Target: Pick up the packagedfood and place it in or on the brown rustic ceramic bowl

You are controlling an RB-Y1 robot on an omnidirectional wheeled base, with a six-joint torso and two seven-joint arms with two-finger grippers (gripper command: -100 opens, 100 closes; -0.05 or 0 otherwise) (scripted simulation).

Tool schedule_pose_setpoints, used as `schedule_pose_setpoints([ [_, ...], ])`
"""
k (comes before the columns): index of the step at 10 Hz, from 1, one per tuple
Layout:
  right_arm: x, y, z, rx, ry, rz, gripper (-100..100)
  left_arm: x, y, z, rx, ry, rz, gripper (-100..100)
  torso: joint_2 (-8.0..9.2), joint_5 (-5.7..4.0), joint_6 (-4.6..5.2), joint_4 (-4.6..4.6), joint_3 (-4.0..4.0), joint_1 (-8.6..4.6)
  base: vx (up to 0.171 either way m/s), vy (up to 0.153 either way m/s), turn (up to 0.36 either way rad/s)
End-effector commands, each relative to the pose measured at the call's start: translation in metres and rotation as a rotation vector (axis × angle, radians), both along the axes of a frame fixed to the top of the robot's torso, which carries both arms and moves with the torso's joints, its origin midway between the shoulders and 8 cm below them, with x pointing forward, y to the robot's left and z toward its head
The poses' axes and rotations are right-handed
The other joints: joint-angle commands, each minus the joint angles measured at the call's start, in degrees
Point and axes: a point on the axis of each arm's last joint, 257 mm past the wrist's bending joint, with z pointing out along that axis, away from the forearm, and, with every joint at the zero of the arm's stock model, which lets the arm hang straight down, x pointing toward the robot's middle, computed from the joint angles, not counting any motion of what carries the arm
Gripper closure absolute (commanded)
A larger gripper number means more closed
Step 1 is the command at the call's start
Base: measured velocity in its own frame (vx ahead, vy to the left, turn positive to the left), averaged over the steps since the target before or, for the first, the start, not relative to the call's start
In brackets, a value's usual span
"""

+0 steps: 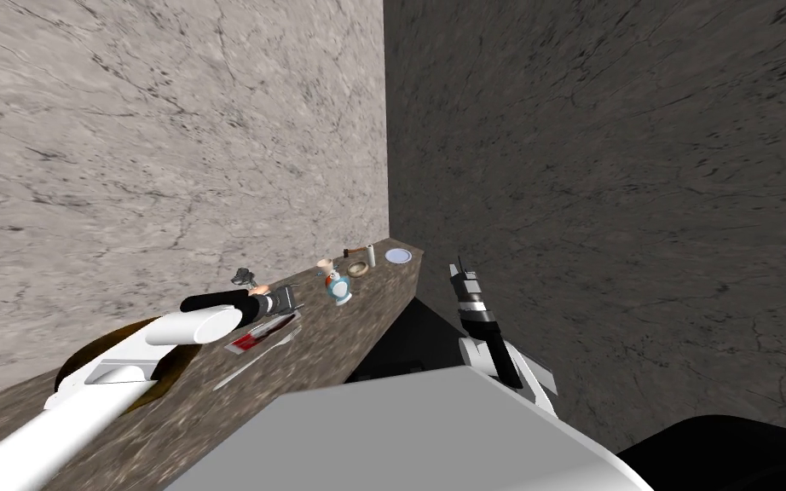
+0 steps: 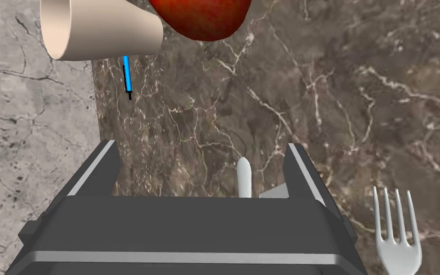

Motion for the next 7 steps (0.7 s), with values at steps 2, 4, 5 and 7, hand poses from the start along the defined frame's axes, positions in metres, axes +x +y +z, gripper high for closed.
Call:
schedule_pose_setpoints([
  [2, 0.000, 0.000, 0.000, 0.000, 0.000, 0.000, 0, -0.012, 0.017, -0.011, -0.017, 0.087, 0.038, -100, 0.05, 0.00, -0.01, 0.01, 0.03, 0.01, 0.017, 0.000, -0.049],
  [4, 0.000, 0.000, 0.000, 0.000, 0.000, 0.000, 0, -0.019, 0.018, -0.017, -0.015, 0.124, 0.038, -100, 0.02, 0.00, 0.00, 0.00, 0.01, 0.00, 0.017, 0.003, -0.028],
  [5, 0.000, 0.000, 0.000, 0.000, 0.000, 0.000, 0, -0.028, 0.031, -0.022, -0.031, 0.174, 0.072, -100, 0.06, 0.00, -0.01, 0.01, 0.03, 0.01, 0.020, 0.002, -0.101],
  [7, 0.000, 0.000, 0.000, 0.000, 0.000, 0.000, 0, -0.041, 0.043, -0.031, -0.046, 0.245, 0.108, -100, 0.04, 0.01, -0.01, 0.01, 0.02, 0.01, 0.025, 0.004, -0.081],
])
